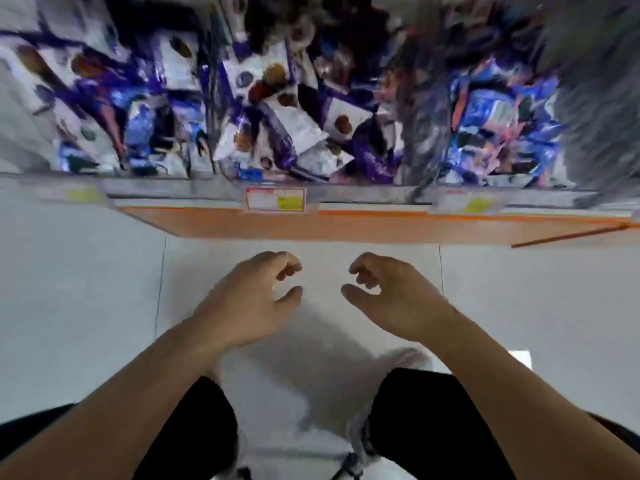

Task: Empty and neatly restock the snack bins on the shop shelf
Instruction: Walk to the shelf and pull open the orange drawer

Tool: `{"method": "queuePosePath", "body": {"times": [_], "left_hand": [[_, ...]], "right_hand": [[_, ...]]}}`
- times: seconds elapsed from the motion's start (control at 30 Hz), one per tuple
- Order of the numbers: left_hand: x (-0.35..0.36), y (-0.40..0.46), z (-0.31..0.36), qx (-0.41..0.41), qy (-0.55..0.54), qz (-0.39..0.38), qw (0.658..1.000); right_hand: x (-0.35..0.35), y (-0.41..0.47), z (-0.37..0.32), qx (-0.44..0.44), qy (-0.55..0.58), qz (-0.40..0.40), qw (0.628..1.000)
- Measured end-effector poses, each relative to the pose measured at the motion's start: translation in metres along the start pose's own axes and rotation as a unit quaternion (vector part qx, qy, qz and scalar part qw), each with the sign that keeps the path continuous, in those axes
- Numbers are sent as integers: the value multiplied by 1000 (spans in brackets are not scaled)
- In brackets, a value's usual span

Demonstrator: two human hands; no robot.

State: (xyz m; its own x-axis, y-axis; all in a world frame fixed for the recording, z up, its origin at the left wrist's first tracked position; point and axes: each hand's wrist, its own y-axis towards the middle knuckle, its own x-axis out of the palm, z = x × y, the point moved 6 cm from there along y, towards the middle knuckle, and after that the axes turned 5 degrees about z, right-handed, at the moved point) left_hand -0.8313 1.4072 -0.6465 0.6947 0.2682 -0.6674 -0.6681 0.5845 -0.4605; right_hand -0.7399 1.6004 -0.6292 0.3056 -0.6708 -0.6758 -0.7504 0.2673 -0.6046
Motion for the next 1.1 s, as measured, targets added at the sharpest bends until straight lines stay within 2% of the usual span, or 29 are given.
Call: {"method": "queuePosePath", "body": {"times": [0.2, 0.37, 0.53, 0.63, 0.7, 0.77, 0.97, 1.1], "left_hand": [[26, 1, -10, 43, 4, 74, 996], [35, -43, -5, 46, 15, 109, 993], [38, -120, 2, 67, 15, 144, 987], [37, -148, -4, 40, -66, 179, 981], [37, -155, -8, 13, -128, 197, 972], [37, -152, -6, -6, -175, 204, 963], [27, -76, -6, -48, -341, 216, 914], [30, -8, -24, -68, -418, 220, 879]], "right_hand": [[24, -24, -9, -79, -64, 38, 994], [34, -83, -22, -122, -99, 116, 981], [52, -127, -14, -128, 6, 159, 979], [65, -141, 10, -80, 135, 155, 975], [68, -143, 24, -40, 268, 147, 951], [65, -139, 30, -18, 355, 151, 923], [49, -68, 35, 18, 494, 186, 849], [50, -3, 46, 34, 589, 196, 784]]}}
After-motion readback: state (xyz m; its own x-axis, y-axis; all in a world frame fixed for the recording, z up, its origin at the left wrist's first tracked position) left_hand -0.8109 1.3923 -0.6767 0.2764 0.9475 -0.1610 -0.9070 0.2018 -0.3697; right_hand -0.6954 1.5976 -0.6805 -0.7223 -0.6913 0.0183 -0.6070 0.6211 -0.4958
